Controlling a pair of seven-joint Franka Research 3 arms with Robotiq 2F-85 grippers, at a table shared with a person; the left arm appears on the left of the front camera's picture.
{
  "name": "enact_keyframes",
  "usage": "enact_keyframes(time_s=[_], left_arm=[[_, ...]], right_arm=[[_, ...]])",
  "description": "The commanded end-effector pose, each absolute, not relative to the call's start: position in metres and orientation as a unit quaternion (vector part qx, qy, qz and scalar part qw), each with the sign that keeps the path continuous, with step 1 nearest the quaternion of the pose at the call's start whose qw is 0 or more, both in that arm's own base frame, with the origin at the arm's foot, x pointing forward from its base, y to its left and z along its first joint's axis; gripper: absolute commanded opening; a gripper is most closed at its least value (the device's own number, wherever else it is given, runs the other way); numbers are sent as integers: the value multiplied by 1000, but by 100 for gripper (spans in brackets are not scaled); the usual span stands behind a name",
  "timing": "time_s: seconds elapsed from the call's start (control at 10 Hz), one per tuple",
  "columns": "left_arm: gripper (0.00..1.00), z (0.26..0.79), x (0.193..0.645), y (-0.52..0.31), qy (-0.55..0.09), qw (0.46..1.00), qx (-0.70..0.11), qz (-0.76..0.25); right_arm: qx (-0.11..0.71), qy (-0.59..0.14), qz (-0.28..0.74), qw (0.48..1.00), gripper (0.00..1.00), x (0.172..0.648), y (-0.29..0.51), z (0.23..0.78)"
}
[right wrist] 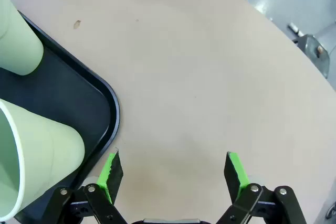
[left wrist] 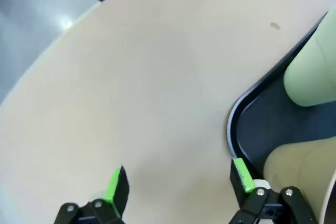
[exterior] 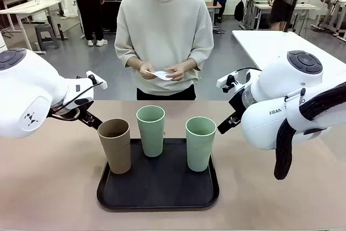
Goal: Place coasters on the table and set cups on them.
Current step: Pick up one Reusable plastic cup and place it on a coaster set by the human.
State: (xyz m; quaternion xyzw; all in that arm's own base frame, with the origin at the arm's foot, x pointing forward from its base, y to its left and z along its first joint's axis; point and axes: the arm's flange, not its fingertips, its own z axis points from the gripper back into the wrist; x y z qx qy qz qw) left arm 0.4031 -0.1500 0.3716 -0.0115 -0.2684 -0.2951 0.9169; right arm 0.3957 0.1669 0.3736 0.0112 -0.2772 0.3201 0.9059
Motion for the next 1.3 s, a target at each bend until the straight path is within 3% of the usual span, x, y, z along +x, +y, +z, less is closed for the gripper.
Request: enact_keyframes(time_s=[0.0,1.2], left_arm=[[100,372,403,-150,-268,917,-11,-295],[100,372,403,-150,-268,917,-11,-295]], right_arm=[[11,-277,320,906,100,396,167,374],[11,-277,320,906,100,396,167,374]])
